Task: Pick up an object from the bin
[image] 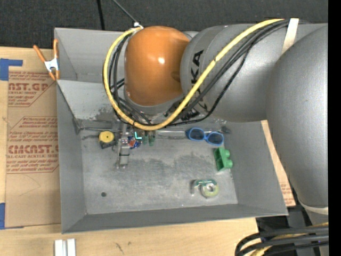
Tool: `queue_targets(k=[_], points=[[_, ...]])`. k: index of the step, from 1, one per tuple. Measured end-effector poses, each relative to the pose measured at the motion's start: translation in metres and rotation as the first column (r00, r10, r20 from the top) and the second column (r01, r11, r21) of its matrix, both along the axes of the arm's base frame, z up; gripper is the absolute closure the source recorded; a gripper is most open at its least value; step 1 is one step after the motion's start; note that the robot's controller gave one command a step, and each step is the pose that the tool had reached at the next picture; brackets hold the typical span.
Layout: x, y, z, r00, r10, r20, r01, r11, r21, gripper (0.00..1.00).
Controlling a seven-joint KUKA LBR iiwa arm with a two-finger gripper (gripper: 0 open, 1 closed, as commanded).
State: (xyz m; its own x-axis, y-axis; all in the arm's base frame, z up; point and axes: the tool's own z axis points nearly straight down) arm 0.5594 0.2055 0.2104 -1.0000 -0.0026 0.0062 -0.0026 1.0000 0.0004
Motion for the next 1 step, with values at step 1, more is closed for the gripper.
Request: queue_targets(k=[1], points=[[0.0324,-0.0225,-0.0728,0.984,0.18,0.004,-0.18,0.984,-0.001,0.0]])
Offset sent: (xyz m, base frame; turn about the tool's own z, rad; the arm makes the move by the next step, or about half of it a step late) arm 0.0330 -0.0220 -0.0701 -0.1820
